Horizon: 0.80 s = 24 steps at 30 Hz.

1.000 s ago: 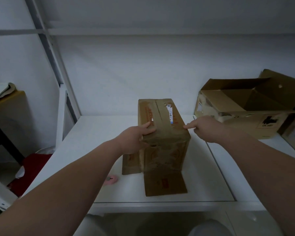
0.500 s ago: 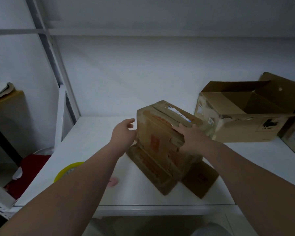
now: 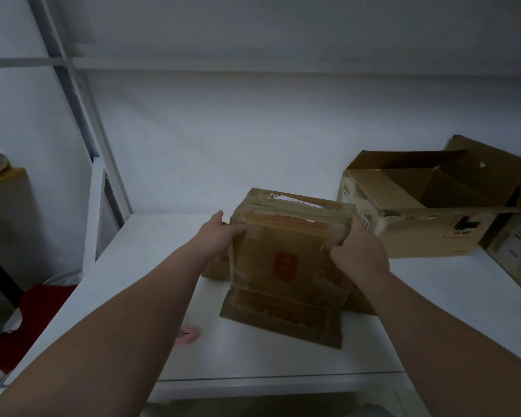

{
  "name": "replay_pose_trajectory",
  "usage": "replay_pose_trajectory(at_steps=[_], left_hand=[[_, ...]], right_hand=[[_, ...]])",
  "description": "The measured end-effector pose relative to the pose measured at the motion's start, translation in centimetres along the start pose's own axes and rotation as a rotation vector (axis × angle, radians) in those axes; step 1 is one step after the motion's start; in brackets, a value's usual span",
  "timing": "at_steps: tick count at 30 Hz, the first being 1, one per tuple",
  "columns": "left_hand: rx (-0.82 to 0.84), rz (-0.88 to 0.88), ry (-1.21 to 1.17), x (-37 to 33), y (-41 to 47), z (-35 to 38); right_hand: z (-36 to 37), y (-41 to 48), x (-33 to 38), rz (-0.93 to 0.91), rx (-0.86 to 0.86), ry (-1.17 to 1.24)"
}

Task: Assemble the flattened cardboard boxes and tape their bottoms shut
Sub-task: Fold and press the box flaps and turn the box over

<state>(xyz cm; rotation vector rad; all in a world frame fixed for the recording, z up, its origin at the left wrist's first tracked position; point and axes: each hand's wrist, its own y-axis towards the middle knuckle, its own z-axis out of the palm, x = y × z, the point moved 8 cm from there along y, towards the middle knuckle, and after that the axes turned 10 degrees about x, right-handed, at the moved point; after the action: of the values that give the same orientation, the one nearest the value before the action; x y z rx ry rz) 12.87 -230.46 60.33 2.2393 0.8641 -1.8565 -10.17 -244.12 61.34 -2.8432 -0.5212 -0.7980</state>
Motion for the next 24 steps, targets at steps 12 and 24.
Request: replay_pose_trajectory(at_steps=[12, 24], left_hand=[[-0.185, 0.048, -0.041, -0.3, -1.7, -0.6], [-0.191, 0.144, 0.182, -1.1, -0.4, 0.6]], right_hand=[[0.8, 2.2, 1.6, -0.037, 0.226, 0.659], [2.9, 2.1, -1.4, 0.088, 0.306, 0.741]])
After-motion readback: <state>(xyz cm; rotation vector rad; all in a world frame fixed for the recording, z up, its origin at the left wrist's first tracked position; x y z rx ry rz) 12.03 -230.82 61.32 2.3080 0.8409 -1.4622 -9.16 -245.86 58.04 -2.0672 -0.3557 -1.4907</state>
